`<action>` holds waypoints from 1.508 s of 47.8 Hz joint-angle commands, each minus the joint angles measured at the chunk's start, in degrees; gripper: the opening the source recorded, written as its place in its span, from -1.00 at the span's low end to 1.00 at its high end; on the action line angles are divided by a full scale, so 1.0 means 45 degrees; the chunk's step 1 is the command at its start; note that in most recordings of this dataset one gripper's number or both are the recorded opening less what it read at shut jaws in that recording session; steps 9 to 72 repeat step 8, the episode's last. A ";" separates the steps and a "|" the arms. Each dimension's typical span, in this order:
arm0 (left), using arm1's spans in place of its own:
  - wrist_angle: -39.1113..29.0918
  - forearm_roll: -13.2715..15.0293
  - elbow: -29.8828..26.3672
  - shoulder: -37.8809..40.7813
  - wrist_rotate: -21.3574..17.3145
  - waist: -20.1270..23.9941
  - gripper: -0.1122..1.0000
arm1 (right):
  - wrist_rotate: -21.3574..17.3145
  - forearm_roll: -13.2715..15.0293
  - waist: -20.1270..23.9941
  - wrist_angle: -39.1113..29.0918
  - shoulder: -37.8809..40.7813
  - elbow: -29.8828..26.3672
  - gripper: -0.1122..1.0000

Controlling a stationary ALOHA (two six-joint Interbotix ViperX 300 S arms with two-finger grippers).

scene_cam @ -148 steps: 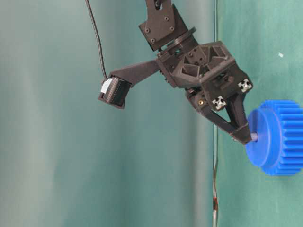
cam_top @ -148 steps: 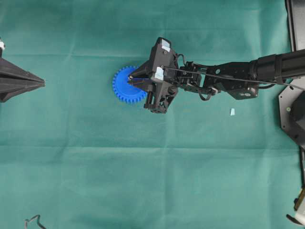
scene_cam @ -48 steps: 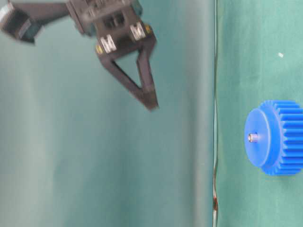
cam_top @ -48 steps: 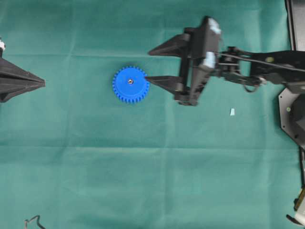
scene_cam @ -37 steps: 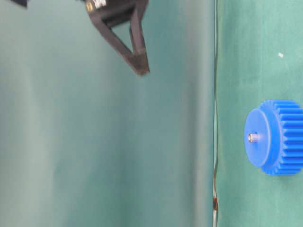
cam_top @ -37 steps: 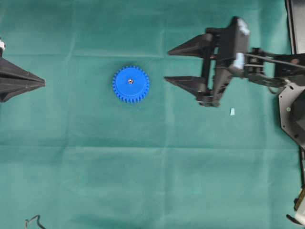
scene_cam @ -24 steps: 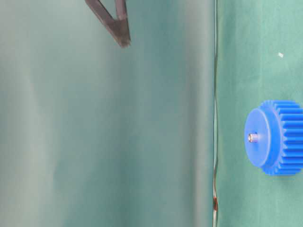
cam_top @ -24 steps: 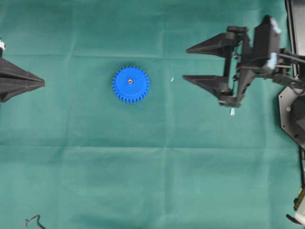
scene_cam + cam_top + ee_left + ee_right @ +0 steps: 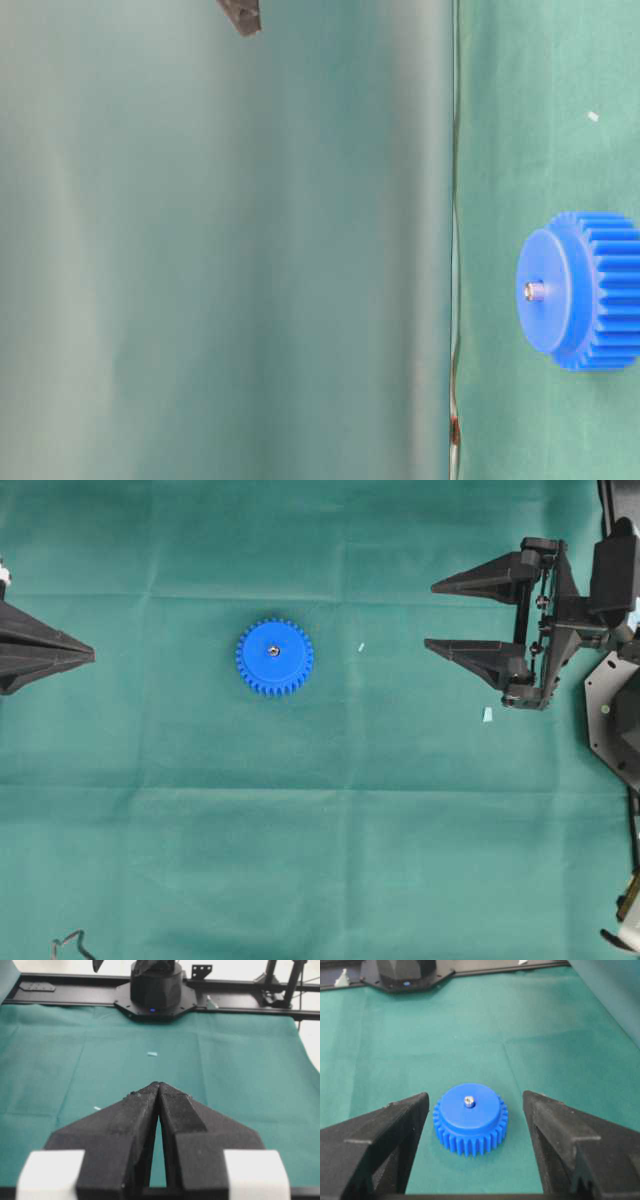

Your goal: Insert the shaft into the center hole of the gear.

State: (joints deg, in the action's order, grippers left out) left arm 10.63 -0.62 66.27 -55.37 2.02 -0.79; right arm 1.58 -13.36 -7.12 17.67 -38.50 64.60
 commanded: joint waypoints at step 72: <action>0.0059 -0.0020 -0.0352 0.0059 -0.0020 0.0000 -0.80 | 0.0020 0.0020 -0.0137 0.0059 -0.0039 -0.0059 0.65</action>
